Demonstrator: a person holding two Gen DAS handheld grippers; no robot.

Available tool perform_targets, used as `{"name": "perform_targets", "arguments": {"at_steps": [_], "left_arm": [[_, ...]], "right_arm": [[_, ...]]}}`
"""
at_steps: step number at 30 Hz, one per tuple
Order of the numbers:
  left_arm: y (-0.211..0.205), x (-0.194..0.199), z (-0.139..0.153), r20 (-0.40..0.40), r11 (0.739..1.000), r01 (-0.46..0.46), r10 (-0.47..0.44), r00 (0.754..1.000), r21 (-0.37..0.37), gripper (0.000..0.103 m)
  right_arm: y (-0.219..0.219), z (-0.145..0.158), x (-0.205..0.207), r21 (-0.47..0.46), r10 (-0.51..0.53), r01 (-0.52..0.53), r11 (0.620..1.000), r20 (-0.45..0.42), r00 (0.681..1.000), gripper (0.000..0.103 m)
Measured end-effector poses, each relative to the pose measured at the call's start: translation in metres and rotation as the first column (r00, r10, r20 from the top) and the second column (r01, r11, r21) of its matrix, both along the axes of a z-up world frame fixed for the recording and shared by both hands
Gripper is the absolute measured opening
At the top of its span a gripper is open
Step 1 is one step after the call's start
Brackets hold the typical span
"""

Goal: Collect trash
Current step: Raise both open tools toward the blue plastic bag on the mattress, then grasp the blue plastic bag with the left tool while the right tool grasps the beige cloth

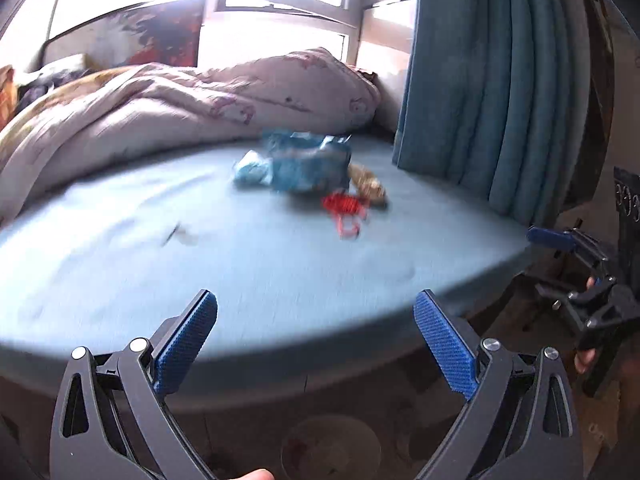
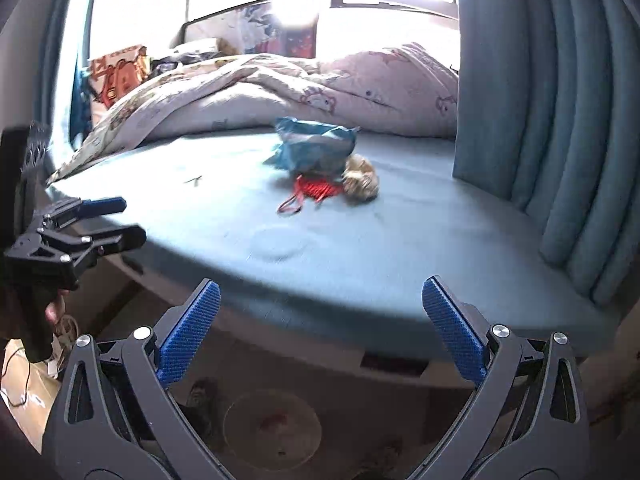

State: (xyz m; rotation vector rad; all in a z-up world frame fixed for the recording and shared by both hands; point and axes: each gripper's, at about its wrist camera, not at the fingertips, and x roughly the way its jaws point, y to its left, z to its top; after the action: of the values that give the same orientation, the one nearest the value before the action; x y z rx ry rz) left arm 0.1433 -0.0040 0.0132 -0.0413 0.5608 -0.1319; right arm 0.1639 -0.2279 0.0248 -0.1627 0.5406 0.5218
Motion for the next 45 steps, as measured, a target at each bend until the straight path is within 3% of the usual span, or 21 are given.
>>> {"name": "perform_targets", "arguments": {"at_steps": [3,8,15,22,23,27,29,30,32,38,40,42,45], "left_arm": [[-0.003,0.045,0.018,-0.009,1.000,-0.008,0.009,1.000,0.023,0.097],[0.003,0.114,0.033,-0.032,1.000,0.002,-0.002,0.999,-0.002,0.097],[0.007,0.211,0.017,-0.106,1.000,-0.014,0.013,0.994,-0.004,0.097],[-0.008,0.259,0.002,-0.144,0.998,0.007,0.001,0.990,0.060,0.097],[-0.010,0.262,-0.001,-0.154,0.997,0.026,-0.015,0.988,0.071,0.084],[-0.009,0.259,0.002,-0.146,0.997,0.062,-0.055,0.988,0.041,0.061],[-0.006,0.247,0.004,-0.129,0.997,0.075,-0.072,0.989,0.018,0.042],[-0.004,0.242,0.004,-0.124,0.997,0.078,-0.077,0.989,0.009,0.037],[0.003,0.229,0.005,-0.112,0.997,0.077,-0.078,0.991,-0.008,0.030],[0.028,0.197,0.014,-0.084,0.997,0.062,-0.065,0.994,-0.045,0.029],[0.034,0.188,0.018,-0.076,0.997,0.057,-0.061,0.995,-0.048,0.029],[0.040,0.178,0.019,-0.071,0.997,0.054,-0.058,0.996,-0.052,0.029],[0.050,0.164,0.019,-0.068,0.998,0.038,-0.042,0.997,-0.054,0.029]], "right_arm": [[0.006,0.009,0.037,-0.031,-0.002,0.001,1.000,-0.028,1.000,0.098],[0.025,0.016,0.107,-0.057,-0.044,0.040,0.998,-0.078,0.996,0.098],[0.040,0.007,0.162,-0.035,-0.018,0.014,0.999,-0.112,0.994,0.098],[0.046,-0.004,0.200,-0.029,-0.029,0.025,0.999,-0.162,0.986,0.098],[0.047,-0.004,0.204,-0.030,-0.029,0.024,0.999,-0.166,0.986,0.098],[0.053,-0.009,0.220,-0.053,-0.039,0.030,0.998,-0.180,0.983,0.098],[0.057,-0.011,0.225,-0.047,-0.030,0.022,0.999,-0.193,0.981,0.098],[0.059,-0.012,0.228,-0.043,-0.023,0.014,0.999,-0.205,0.979,0.098],[0.062,-0.014,0.232,-0.040,-0.017,0.009,0.999,-0.221,0.975,0.098],[0.080,-0.024,0.251,-0.083,-0.025,0.002,0.997,-0.285,0.958,0.097],[0.083,-0.029,0.257,-0.093,-0.039,0.010,0.996,-0.308,0.951,0.089],[0.084,-0.032,0.261,-0.088,-0.034,0.005,0.996,-0.333,0.942,0.040],[0.081,-0.032,0.260,-0.092,-0.050,0.021,0.996,-0.332,0.942,0.019]]}}
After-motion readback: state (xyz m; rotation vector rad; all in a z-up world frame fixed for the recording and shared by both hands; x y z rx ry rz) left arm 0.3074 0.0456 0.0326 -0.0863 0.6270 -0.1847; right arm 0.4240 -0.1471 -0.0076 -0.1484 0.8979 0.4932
